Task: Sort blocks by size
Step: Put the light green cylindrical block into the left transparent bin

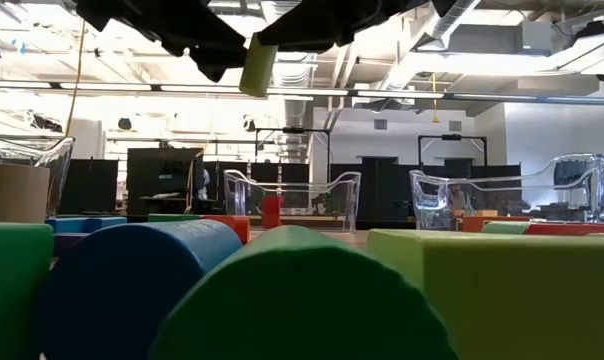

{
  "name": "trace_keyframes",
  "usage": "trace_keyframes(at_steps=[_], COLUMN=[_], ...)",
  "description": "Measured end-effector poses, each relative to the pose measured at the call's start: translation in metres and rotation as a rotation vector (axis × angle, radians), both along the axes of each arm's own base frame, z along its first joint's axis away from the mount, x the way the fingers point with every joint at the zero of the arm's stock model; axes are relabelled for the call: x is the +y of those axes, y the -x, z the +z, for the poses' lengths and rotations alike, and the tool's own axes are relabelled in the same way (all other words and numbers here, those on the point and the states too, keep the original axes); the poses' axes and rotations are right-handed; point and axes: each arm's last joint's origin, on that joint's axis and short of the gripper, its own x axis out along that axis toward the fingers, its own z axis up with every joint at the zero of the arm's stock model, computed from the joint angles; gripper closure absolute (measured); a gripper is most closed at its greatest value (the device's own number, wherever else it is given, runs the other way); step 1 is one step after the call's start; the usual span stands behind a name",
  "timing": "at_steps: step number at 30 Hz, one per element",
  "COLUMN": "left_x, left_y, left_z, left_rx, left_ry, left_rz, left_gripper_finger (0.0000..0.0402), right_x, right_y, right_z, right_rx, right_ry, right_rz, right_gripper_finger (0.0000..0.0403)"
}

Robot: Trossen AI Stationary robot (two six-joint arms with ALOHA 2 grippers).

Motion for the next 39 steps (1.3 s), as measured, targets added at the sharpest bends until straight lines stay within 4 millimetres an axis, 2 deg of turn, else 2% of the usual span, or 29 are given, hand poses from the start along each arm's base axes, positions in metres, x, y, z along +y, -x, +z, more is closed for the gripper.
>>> trace_keyframes(at_steps=[23, 32, 39], left_x=[0.000, 0.000, 0.000], left_y=[-0.002, -0.005, -0.005], left_z=[0.004, 0.001, 0.000], left_rx=[-0.051, -0.044, -0.033], left_ry=[-0.006, -0.022, -0.039], left_rz=[-0.008, -0.016, -0.004], left_gripper_finger=[0.0243, 0.0272, 0.0277], right_x=[0.001, 0.001, 0.001], right_y=[-0.003, -0.004, -0.003], right_z=[0.010, 0.010, 0.009], right_rx=[-0.116, -0.120, -0.103], right_ry=[0.070, 0.068, 0.074], right_rz=[-0.016, -0.017, -0.023], right_gripper_finger=[0.0243, 0.0243, 0.0241])
